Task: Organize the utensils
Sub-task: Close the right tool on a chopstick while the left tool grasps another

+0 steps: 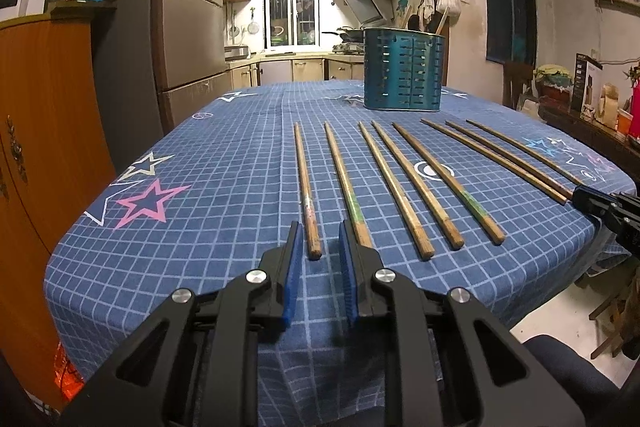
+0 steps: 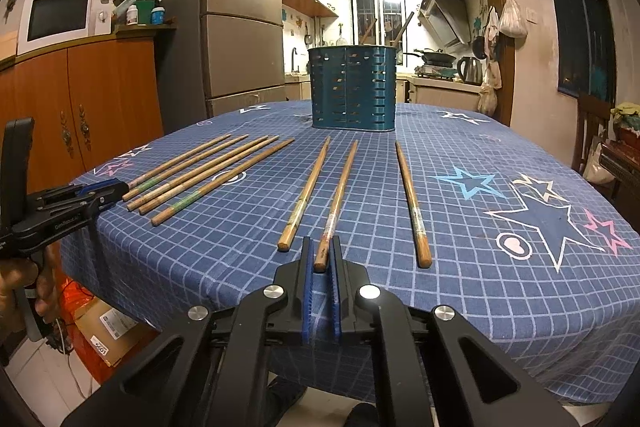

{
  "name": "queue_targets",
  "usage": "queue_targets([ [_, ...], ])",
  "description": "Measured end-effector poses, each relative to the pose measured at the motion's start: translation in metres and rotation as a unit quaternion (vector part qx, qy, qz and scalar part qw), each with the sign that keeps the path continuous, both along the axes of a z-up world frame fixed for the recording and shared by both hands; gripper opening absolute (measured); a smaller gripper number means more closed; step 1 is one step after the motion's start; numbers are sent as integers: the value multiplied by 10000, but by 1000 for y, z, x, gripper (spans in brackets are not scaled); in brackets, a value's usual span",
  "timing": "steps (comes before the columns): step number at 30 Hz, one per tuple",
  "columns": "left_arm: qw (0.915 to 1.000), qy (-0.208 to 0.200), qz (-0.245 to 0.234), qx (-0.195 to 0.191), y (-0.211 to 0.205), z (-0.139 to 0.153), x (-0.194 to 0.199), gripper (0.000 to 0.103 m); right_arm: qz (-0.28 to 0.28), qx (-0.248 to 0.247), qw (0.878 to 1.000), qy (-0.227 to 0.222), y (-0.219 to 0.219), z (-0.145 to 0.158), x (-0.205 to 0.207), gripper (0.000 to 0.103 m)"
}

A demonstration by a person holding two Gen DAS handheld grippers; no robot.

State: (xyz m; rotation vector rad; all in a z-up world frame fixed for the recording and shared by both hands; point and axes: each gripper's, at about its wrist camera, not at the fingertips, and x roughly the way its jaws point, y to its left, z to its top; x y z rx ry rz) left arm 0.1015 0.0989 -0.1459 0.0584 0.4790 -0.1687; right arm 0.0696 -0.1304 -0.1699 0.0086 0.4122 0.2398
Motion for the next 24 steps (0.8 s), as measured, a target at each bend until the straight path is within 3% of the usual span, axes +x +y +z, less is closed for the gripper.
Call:
queue_targets([
  [12, 9999, 137, 43, -24, 0, 3, 6, 17, -4, 94, 9999, 114, -5, 2, 2, 9],
  [21, 9981, 582, 56, -196, 2, 12, 15, 18, -6, 114, 9998, 174, -5, 2, 4, 9],
  [24, 9988, 491, 88, -12, -2, 10, 14, 18, -15, 104, 9999, 135, -5, 3, 4, 9],
])
